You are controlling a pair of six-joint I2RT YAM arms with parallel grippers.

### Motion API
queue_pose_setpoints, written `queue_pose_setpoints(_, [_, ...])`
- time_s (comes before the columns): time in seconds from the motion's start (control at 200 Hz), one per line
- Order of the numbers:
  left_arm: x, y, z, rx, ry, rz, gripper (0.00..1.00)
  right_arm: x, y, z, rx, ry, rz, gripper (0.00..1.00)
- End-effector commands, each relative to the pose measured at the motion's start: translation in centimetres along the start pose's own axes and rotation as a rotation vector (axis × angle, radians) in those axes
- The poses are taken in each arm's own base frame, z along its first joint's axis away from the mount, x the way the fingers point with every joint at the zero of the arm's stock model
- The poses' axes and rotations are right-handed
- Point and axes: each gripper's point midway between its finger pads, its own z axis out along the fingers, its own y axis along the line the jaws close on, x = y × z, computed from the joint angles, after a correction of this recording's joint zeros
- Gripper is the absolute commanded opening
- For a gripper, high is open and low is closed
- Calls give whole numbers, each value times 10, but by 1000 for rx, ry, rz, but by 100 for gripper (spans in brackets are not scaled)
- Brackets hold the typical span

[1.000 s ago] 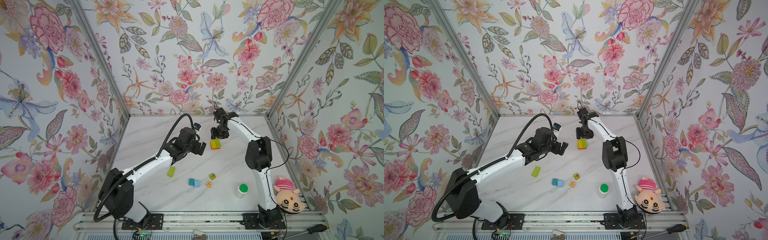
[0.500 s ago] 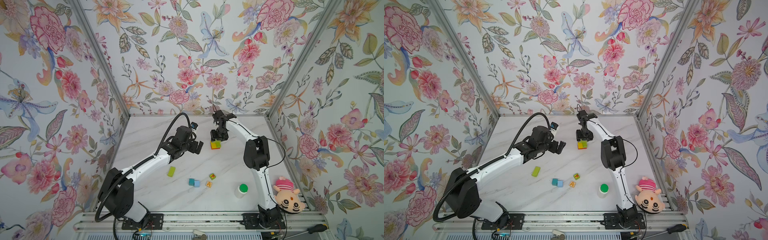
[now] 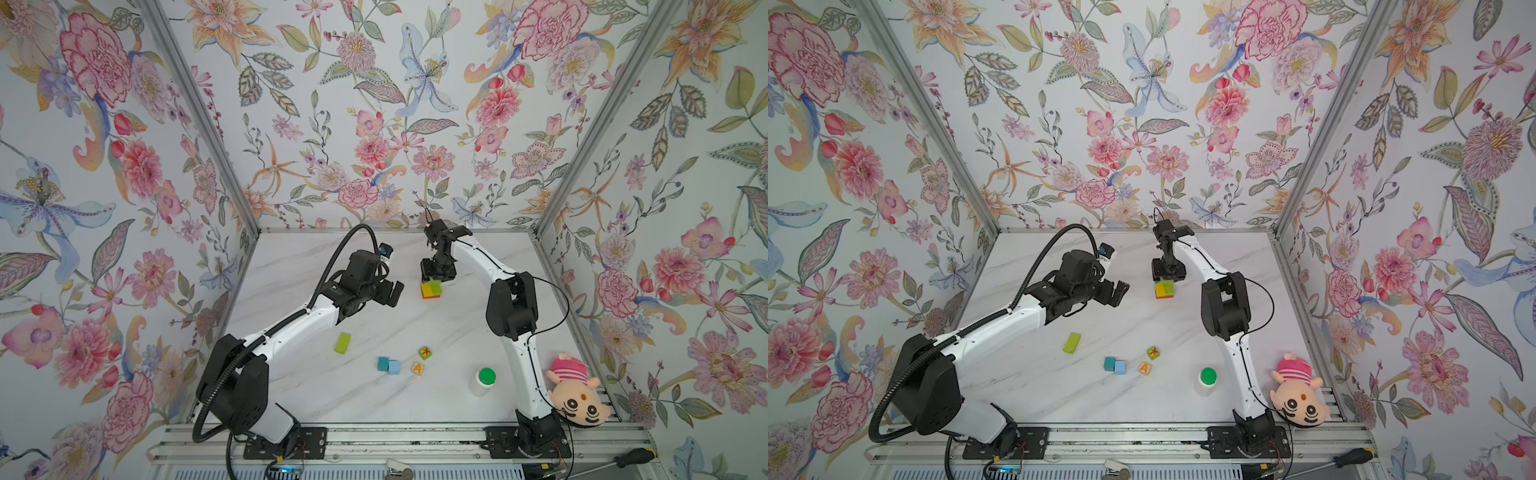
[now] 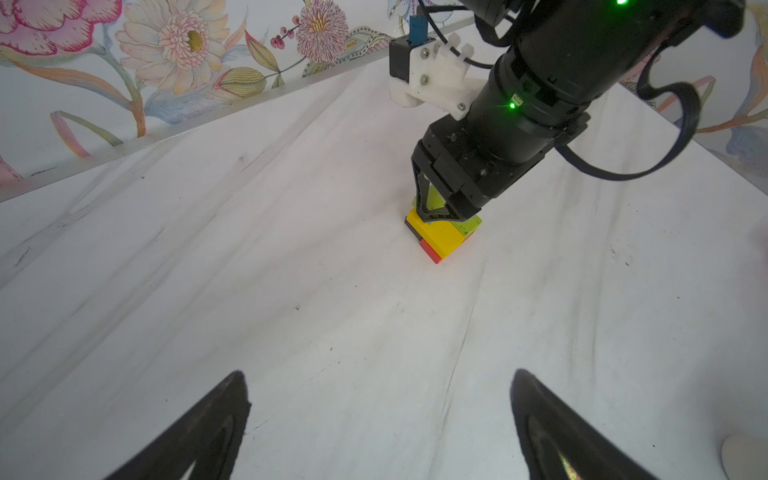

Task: Build the wood block tower
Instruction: 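Lower the lime-green bar across the yellow and green blocks with the right gripper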

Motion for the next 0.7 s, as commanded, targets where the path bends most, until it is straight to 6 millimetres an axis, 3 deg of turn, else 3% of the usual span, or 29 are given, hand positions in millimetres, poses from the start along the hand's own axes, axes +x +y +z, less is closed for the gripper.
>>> queue_pose_setpoints(0.0, [6,4,5,5,16,9,99,3,3,7,7,28,7,53])
queue_pose_setpoints(0.696, [7,12,7,-2,20,-3,99,4,4,15,9,45,2,58])
